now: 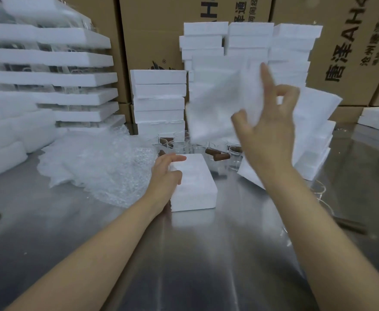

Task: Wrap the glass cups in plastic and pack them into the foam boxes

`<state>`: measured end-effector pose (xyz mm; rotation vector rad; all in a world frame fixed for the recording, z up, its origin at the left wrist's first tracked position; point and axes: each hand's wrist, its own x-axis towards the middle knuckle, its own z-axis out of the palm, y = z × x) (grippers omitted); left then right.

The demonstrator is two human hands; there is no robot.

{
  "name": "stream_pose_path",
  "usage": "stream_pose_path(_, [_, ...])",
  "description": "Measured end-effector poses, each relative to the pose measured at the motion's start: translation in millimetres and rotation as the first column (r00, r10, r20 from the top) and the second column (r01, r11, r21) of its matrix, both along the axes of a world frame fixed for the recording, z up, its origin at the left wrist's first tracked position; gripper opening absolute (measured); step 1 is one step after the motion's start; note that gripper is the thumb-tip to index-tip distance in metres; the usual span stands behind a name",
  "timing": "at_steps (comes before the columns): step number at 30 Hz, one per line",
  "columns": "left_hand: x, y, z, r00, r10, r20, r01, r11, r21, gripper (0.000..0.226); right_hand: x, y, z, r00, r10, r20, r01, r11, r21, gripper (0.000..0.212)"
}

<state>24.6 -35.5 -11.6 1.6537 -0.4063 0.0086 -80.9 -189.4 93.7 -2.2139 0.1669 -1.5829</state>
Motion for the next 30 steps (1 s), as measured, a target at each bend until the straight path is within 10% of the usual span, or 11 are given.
stream_pose_path(5, [0,7,10,0.998,-0.055,-0.024,0.057,0.994,0.089,0.058,7,9,-36,0.936,-0.021,-0.35,0.001,0.998,-0.058,0.05])
stream_pose_path(11, [0,21,19,0.999,-0.031,0.008,0.03,0.985,0.168,0.067,6,-3,-36,0.908,-0.038,-0.418,0.093,0.989,0.112,0.028])
stream_pose_path(20, [-11,19,20,0.992,-0.048,0.119,0.014,0.964,0.267,0.076,-2,-7,-39,0.405,-0.332,-0.852,0.248,0.937,-0.247,0.029])
stream_pose_path(30, [-10,16,19,0.99,0.04,0.132,-0.074,0.962,0.264,0.052,-6,-4,-40,0.295,-0.351,-0.889,0.25,0.926,-0.283,0.02])
